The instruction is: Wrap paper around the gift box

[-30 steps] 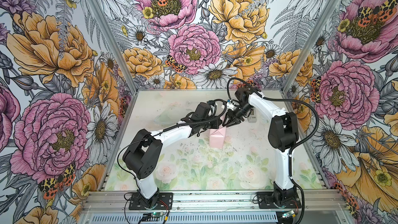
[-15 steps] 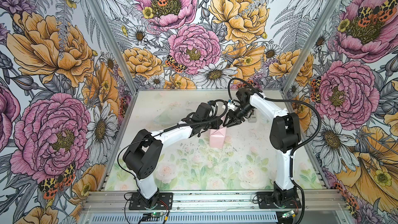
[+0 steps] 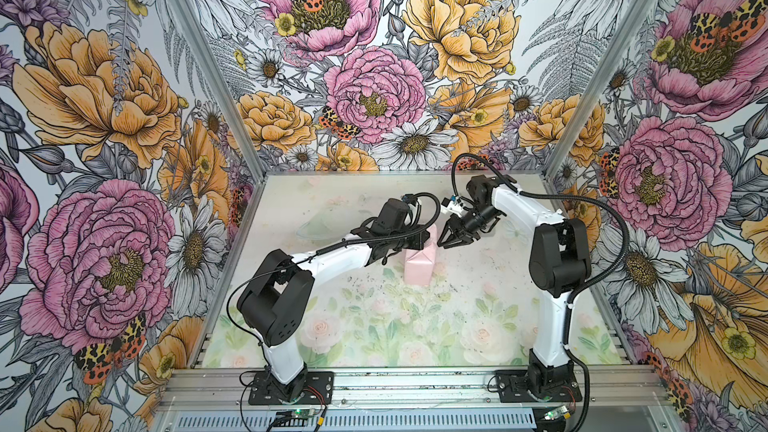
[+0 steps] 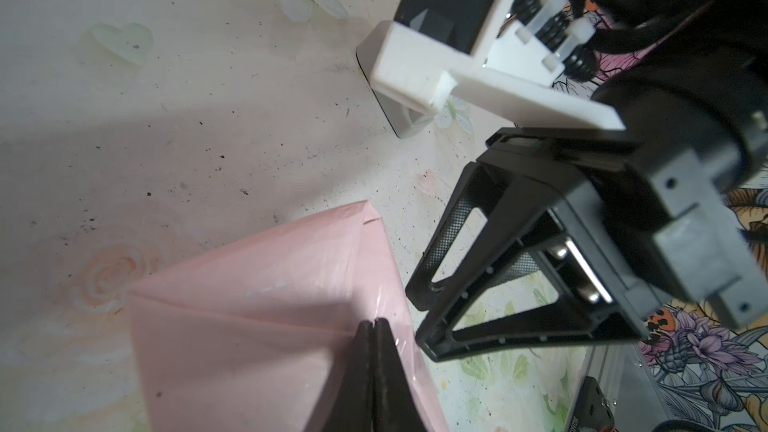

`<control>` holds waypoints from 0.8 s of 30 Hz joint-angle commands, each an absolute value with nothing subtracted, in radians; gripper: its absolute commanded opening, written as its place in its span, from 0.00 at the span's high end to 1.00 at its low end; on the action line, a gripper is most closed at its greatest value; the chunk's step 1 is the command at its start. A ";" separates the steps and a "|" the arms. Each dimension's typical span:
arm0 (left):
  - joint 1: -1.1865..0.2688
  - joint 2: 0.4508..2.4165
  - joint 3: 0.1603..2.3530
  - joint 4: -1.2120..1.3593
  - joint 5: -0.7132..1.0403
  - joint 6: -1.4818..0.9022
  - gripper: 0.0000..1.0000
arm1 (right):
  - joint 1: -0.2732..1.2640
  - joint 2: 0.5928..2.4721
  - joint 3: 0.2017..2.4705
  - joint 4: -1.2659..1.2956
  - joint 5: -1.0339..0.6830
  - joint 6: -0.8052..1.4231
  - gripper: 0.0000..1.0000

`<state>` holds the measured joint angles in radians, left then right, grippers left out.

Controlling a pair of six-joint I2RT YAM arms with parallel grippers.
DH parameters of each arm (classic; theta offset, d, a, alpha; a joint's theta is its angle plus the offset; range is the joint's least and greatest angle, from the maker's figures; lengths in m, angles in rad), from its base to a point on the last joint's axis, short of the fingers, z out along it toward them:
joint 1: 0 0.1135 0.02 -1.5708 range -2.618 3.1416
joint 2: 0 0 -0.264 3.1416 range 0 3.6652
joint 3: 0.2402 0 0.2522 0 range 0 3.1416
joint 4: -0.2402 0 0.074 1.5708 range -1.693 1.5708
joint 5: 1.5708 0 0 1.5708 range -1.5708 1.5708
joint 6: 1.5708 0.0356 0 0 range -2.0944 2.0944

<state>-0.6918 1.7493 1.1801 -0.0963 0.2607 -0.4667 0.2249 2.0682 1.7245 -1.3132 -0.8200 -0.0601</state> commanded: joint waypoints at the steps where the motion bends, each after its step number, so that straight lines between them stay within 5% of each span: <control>1: -0.693 1.798 1.150 -0.244 0.202 -0.440 1.00 | 0.223 2.024 1.694 -1.258 -0.851 -0.044 0.67; 18: -0.702 1.799 1.159 -0.258 0.192 -0.428 1.00 | 0.190 1.832 1.545 -1.155 -0.721 0.070 0.73; 24: -0.702 1.793 1.154 -0.259 0.186 -0.425 1.00 | 0.210 1.750 1.543 -1.074 -0.742 0.139 0.83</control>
<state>-0.6975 1.7493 1.1843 -0.1036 0.2466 -0.4530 0.1947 1.7824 1.5398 -1.1435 -0.7483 0.0891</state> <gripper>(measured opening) 0.046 0.183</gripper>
